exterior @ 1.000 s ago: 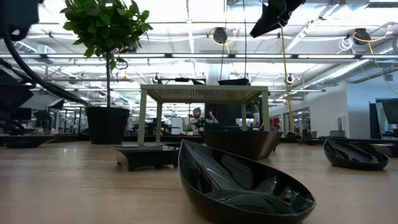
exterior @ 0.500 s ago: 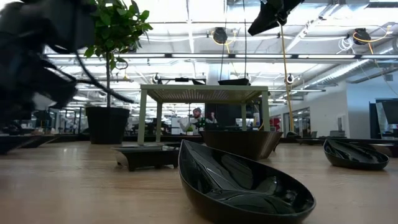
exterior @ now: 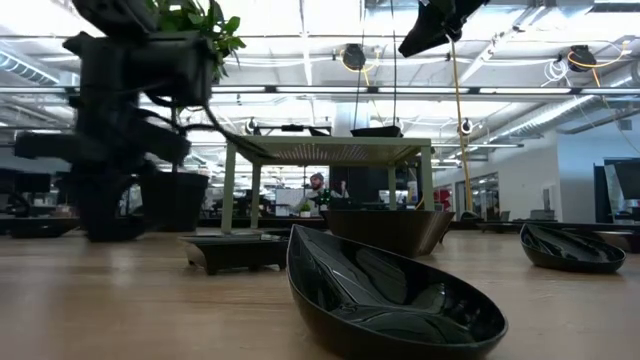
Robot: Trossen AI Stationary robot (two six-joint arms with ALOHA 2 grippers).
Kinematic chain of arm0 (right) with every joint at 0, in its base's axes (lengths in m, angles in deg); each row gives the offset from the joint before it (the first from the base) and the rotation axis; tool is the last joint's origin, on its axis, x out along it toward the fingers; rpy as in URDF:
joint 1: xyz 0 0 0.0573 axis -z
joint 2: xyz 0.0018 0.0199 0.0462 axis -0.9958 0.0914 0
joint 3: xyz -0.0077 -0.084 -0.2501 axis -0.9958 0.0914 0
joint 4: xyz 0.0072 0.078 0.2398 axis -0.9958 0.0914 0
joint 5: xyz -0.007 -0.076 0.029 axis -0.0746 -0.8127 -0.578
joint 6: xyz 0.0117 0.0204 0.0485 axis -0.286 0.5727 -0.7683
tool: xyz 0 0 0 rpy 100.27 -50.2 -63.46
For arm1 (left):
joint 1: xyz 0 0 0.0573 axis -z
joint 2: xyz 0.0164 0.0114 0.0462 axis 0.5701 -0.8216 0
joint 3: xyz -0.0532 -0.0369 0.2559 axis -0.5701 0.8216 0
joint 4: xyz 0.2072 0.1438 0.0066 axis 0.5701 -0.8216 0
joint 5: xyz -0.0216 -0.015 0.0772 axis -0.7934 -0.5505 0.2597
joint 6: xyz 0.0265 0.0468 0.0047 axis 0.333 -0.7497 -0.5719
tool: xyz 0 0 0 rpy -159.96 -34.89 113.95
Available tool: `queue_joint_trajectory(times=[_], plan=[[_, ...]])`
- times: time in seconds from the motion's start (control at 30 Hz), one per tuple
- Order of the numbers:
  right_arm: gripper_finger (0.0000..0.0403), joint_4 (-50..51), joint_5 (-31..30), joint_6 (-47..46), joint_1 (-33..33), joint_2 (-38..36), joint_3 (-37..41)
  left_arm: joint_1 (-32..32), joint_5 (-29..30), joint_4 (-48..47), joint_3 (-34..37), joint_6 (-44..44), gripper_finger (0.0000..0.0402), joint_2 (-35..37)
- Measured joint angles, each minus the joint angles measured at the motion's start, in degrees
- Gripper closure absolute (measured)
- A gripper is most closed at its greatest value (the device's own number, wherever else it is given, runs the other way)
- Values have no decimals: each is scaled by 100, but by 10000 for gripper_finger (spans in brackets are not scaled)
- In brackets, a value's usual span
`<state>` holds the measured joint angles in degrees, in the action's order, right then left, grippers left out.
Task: Pick & Place Mini shaped plates
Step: Stack the drop shaped plate on top of the other drop shaped plate on the shelf
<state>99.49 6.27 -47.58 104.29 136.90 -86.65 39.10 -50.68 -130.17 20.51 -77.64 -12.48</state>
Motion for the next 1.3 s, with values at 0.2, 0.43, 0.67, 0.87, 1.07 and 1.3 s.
queue_joint_trajectory(times=[0.2,0.43,0.67,0.87,1.07,1.3], plan=[[261,-2,-1,-2,0,0,0,-344,801,76,-225,-1319,390,-87],[261,0,0,-2,0,2,0,-504,873,23,-427,-2789,390,-509],[261,0,-2,-2,0,2,0,-299,1251,-21,-775,-4197,397,-714],[261,1,-2,7,-1,2,0,-123,1423,-46,-1172,-4585,382,-708],[261,2,-2,58,-2,2,0,78,1464,-47,-1461,-4757,383,-702],[261,2,-2,170,0,2,0,414,1417,-529,-1483,-5119,396,-702]])
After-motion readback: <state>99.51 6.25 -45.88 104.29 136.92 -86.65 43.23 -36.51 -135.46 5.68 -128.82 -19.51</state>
